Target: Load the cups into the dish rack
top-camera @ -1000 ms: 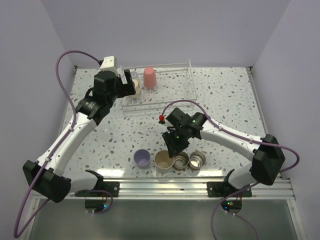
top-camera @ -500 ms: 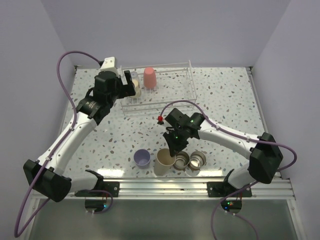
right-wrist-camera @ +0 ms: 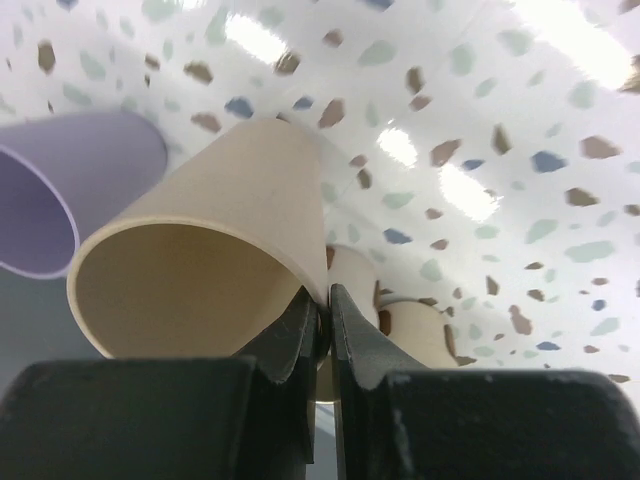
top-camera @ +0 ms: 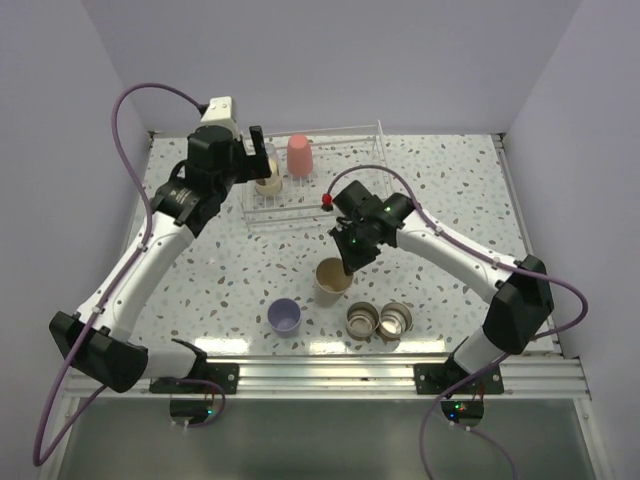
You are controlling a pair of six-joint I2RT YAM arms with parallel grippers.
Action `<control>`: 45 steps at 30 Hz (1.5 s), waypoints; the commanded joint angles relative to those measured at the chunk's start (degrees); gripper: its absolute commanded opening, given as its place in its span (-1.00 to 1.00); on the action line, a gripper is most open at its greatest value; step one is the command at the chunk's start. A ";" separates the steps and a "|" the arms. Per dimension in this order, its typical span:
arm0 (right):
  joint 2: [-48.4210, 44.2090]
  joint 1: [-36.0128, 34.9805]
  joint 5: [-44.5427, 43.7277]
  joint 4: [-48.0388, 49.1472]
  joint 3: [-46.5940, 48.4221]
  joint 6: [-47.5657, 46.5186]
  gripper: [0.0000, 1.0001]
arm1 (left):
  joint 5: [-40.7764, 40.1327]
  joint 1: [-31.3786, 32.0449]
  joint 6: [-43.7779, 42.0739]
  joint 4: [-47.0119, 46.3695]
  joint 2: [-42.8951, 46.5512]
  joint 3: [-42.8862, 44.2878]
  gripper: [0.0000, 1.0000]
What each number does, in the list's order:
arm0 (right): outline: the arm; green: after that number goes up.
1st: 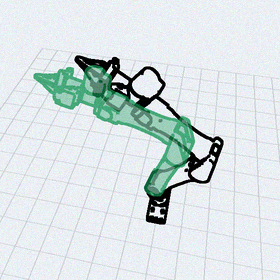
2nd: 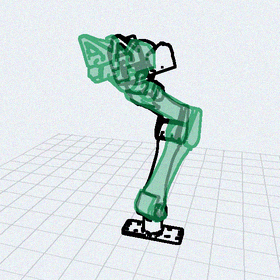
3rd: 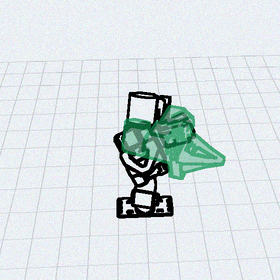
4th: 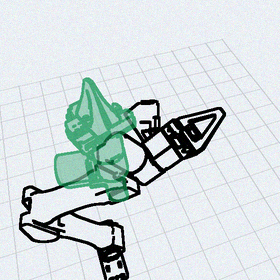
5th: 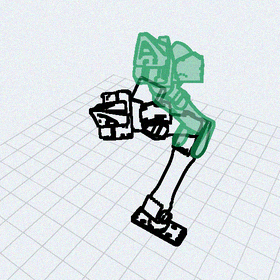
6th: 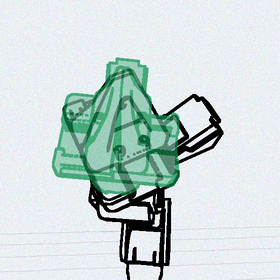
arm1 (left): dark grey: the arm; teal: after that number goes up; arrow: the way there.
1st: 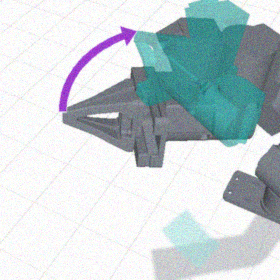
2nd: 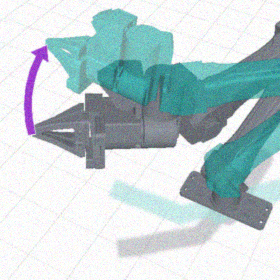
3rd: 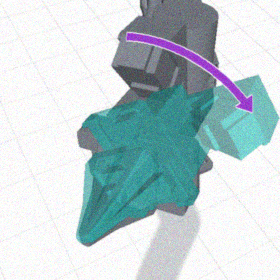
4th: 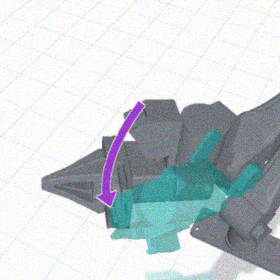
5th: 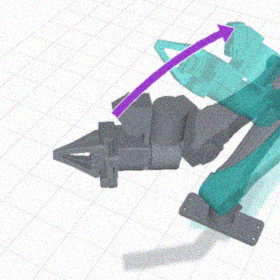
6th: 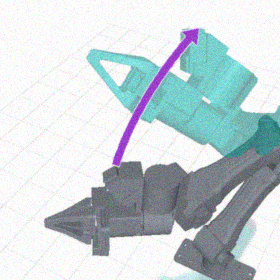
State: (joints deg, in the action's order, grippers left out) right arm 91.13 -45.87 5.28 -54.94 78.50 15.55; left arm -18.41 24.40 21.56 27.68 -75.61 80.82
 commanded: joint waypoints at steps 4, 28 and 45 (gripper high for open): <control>-0.96 7.46 -1.41 -2.10 8.86 -1.40 -1.00 | -2.42 -0.23 -5.30 -4.03 2.39 1.98 0.98; 0.89 26.88 42.44 33.55 15.03 36.63 -1.00 | 66.82 -23.43 24.46 -47.19 8.73 -20.22 1.00; 2.03 25.65 48.69 53.44 9.57 55.55 -1.00 | 75.98 -24.32 52.35 -83.14 3.46 -28.70 1.00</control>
State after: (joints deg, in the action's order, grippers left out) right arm 93.60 -19.44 50.81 -7.57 87.96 66.85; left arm 55.53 0.43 70.08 -48.42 -71.20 52.49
